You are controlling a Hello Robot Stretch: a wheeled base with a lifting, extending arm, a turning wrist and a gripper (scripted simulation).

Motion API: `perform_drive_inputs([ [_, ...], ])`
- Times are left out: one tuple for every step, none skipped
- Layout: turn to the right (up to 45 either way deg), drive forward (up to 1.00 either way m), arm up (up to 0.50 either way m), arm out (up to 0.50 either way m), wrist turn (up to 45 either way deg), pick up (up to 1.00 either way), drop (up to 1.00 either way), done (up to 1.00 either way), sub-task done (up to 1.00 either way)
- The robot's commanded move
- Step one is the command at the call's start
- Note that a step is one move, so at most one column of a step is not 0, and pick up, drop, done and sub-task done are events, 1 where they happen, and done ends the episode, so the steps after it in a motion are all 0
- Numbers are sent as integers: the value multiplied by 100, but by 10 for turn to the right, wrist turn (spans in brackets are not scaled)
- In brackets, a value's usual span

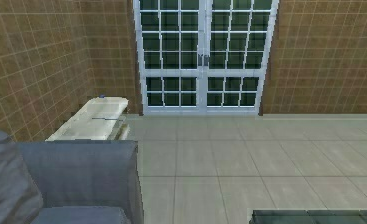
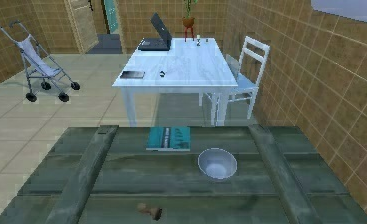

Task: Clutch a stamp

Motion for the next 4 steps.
perform_drive_inputs([
  [0,0,50,0,0,0,0,0,0],
  [0,0,22,0,0,0,0,0,0],
  [0,0,0,14,0,0,0,0,0],
  [0,0,0,0,450,0,0,0,0],
])
